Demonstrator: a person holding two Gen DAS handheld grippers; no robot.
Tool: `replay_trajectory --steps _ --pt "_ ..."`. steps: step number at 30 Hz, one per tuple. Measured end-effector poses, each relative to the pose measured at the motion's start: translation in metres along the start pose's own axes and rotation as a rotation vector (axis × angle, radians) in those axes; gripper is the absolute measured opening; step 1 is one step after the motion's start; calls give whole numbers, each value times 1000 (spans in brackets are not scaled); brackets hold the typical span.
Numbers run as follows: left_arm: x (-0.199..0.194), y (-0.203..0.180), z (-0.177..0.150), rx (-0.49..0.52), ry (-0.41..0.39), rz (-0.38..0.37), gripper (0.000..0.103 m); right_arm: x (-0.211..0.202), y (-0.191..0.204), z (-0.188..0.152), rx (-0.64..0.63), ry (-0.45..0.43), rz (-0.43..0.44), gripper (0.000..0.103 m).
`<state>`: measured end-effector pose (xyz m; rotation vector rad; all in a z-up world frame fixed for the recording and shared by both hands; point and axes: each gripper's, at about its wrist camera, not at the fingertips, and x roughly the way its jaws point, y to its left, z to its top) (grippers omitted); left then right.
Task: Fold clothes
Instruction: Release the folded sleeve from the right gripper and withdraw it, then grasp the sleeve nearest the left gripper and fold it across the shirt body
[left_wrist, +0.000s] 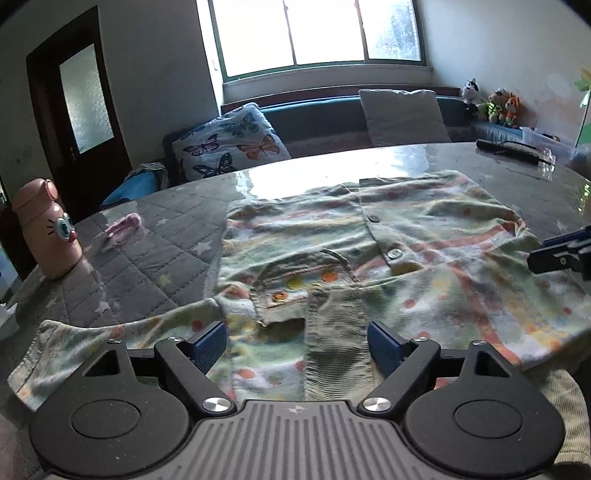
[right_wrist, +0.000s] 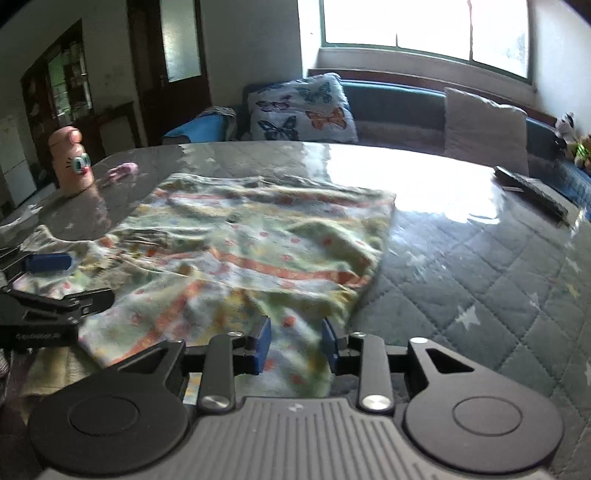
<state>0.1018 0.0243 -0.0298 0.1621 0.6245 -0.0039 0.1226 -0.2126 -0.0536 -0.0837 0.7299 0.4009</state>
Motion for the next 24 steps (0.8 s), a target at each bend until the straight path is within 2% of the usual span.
replay_trajectory --steps 5,11,14,17,20,24 --pt "-14 19 1 -57 -16 22 85 -1 37 7 -79 -25 73 38" --pt "-25 58 -9 -140 -4 101 82 12 78 5 -164 -24 127 38" --pt "-28 80 -16 -180 6 149 81 18 89 -1 -193 -6 120 38" --pt "-33 103 -24 -220 10 200 81 12 94 1 -225 -27 102 38" --pt "-36 123 -30 -262 14 249 81 6 97 4 -221 -51 115 39" --pt "-38 148 -37 -323 22 323 81 10 103 3 -227 -37 131 39"
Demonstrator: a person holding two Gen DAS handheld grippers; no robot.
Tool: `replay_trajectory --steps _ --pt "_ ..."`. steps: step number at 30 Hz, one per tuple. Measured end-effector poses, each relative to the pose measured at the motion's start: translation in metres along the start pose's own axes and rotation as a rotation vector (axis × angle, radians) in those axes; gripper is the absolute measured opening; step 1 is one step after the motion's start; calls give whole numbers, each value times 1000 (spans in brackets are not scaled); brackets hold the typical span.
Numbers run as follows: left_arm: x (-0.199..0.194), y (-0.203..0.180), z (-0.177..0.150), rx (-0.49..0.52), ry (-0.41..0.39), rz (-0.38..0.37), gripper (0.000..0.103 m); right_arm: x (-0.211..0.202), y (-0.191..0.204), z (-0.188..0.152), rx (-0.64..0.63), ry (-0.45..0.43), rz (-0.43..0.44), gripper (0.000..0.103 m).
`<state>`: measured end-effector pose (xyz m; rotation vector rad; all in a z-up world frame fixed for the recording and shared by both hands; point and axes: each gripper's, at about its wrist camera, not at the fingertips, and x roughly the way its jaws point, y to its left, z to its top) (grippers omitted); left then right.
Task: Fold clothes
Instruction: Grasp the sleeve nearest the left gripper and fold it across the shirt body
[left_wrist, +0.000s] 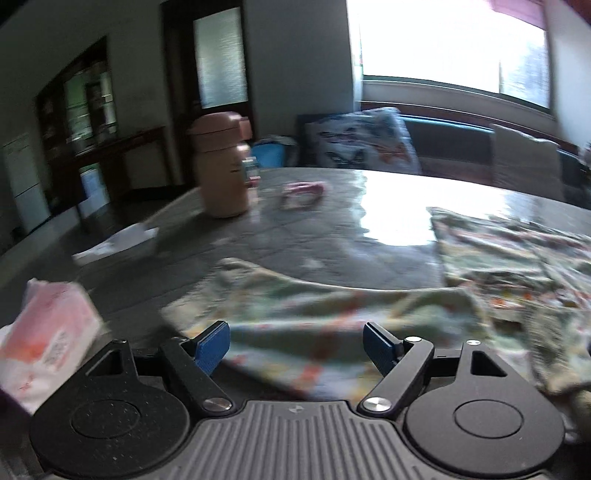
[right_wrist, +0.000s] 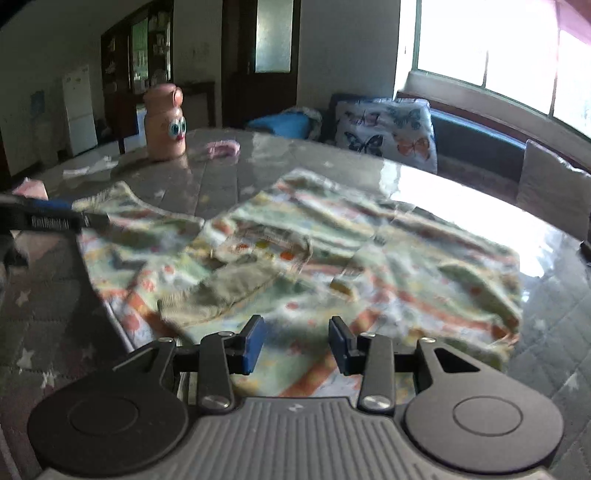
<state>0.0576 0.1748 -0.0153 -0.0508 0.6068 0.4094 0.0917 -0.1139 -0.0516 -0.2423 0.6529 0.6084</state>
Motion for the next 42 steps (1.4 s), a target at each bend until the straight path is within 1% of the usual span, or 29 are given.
replay_trajectory --steps 2,8,11,12,14,15,16,17,19,20,21,23,25,27,31,35,39,42 --pt "5 12 1 -28 7 35 81 0 1 0 2 0 2 39" --pt "27 44 6 -103 31 172 81 -3 2 1 7 -7 9 39" --pt "38 58 8 -153 66 188 75 -6 4 2 5 -14 14 39" --pt "41 61 8 -166 74 183 71 -6 5 3 3 -15 17 39" --pt "44 64 9 -186 80 169 68 -8 7 3 -1 -18 24 39" --pt "45 64 10 -190 79 164 61 -9 8 3 -2 -19 26 39" --pt "45 65 11 -195 78 159 50 -9 8 3 -3 -21 29 39" --pt "46 64 11 -198 76 149 45 -10 9 3 -3 -22 29 39" --pt "46 61 12 -194 72 131 25 -11 9 3 -1 -24 30 39" --pt "46 59 13 -193 70 125 20 -11 9 3 1 -25 30 39" --pt "45 57 14 -193 68 119 12 -13 8 2 3 -26 28 39" --pt "41 52 17 -192 57 101 9 -15 7 2 8 -30 25 39" --pt "33 46 21 -192 34 77 9 -19 4 1 13 -36 20 39" --pt "19 34 26 -182 5 30 8 -24 0 1 24 -41 15 39" --pt "-14 5 37 -149 -60 -97 8 -30 -14 -3 67 -43 0 39" --pt "-50 -37 45 -84 -115 -262 7 -38 -29 -8 126 -45 -10 39" --pt "-78 -83 44 10 -146 -415 7 -49 -46 -12 174 -63 -35 39" --pt "-90 -115 37 62 -153 -498 7 -57 -62 -15 225 -75 -45 39"
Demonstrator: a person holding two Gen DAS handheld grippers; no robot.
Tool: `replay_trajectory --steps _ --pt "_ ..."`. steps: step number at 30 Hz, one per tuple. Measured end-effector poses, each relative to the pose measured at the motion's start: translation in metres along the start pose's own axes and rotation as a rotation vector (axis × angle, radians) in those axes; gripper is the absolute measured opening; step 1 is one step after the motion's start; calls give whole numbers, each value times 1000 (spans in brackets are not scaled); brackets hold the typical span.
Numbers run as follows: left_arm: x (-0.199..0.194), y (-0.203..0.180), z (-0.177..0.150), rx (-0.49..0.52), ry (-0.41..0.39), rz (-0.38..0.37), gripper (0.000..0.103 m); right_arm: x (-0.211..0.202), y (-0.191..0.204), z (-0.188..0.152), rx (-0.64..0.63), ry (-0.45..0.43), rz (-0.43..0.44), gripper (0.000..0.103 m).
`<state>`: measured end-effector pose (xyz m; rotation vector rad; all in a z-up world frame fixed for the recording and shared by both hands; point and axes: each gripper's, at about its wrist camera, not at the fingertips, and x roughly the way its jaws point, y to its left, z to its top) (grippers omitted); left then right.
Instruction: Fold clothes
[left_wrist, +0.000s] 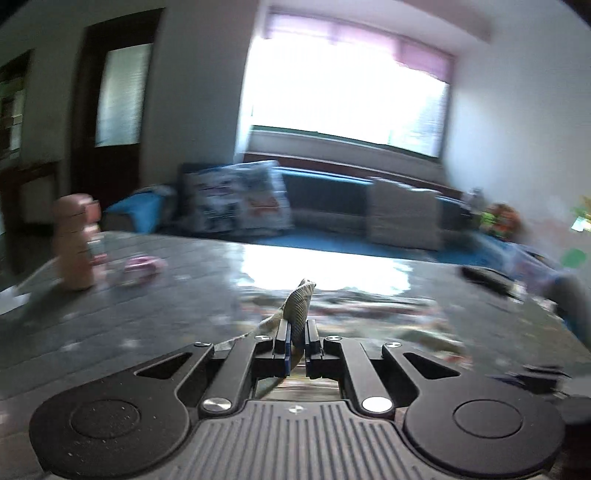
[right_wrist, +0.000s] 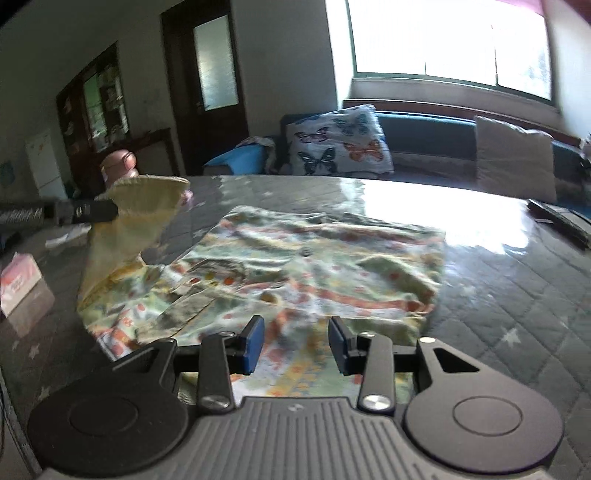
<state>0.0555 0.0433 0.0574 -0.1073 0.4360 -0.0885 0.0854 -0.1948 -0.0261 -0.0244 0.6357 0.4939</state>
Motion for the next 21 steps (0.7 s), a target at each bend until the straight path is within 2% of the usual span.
replay_trajectory --steps 7,12,14,18,21 --pt "23 -57 -25 103 89 -123 8 -8 -29 -1 99 -21 -22 38" --pt "35 -76 -44 164 158 -172 11 -6 -46 -2 179 -15 -11 38" --pt "35 -78 -49 184 170 -193 18 -3 -49 -2 202 -10 3 38" --pt "32 -79 -56 209 185 -211 38 7 -47 -4 223 21 47 38" --pt "28 -68 -55 202 178 -192 41 19 -39 -8 222 62 81 38"
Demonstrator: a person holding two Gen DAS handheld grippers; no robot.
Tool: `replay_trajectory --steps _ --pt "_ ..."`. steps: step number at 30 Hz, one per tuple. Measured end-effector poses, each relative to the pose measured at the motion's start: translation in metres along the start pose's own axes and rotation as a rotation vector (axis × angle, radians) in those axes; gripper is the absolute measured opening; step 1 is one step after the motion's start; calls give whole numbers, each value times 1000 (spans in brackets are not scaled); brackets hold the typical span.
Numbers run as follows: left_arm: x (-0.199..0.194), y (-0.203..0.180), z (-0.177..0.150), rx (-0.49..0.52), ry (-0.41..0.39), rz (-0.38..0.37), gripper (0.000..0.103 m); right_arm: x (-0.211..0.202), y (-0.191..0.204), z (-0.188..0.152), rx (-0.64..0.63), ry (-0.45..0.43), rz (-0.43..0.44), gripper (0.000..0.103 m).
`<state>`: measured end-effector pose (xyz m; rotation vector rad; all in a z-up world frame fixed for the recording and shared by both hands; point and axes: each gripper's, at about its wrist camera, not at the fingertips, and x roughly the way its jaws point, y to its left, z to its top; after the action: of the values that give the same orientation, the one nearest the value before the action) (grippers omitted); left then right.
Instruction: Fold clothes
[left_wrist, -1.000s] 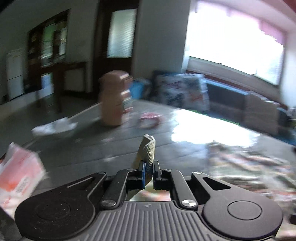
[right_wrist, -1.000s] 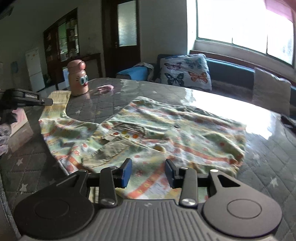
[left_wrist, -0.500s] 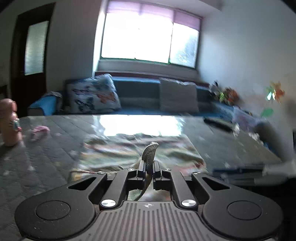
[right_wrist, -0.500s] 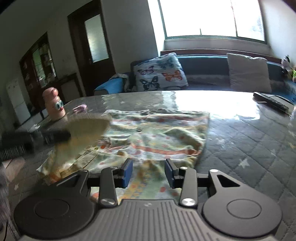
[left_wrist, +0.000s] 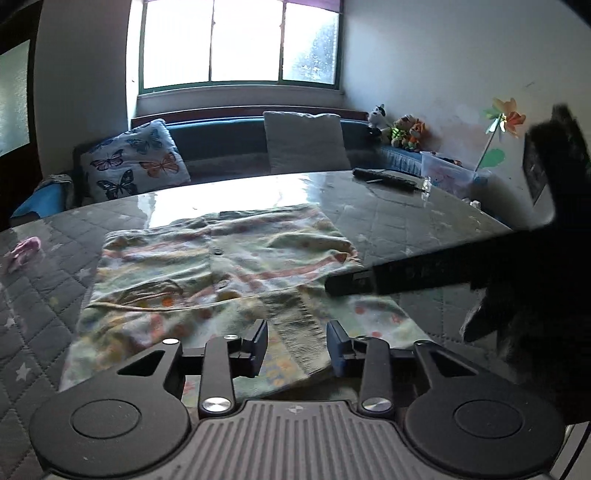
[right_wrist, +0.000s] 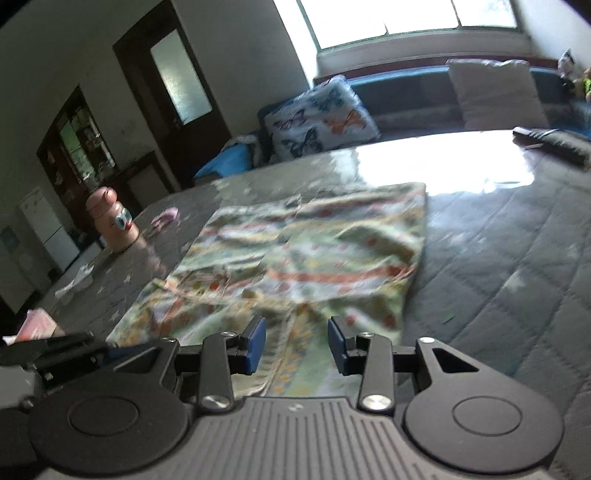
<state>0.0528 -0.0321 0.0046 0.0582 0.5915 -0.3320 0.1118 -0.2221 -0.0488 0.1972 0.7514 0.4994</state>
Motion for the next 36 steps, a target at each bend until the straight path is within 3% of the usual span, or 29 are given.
replay_trajectory --steps 7,10,11,15,23,31,36 --pt "-17 55 -2 -76 -17 153 47 24 17 -9 -31 60 0 36" --pt "-20 82 -3 -123 -16 226 48 28 23 -10 -47 68 -16 23" --pt "-20 89 -4 -132 -14 250 48 29 25 -10 -53 71 -23 14" --pt "-16 112 -8 -144 4 324 48 26 31 -9 -80 56 -59 4" --pt "-2 126 -15 -128 53 368 48 -3 40 10 -142 -48 -126 3" --pt "9 130 -18 -90 110 399 47 22 21 -2 -109 44 -167 4" --pt "-2 134 -1 -95 65 377 48 18 24 2 -141 28 -166 4"
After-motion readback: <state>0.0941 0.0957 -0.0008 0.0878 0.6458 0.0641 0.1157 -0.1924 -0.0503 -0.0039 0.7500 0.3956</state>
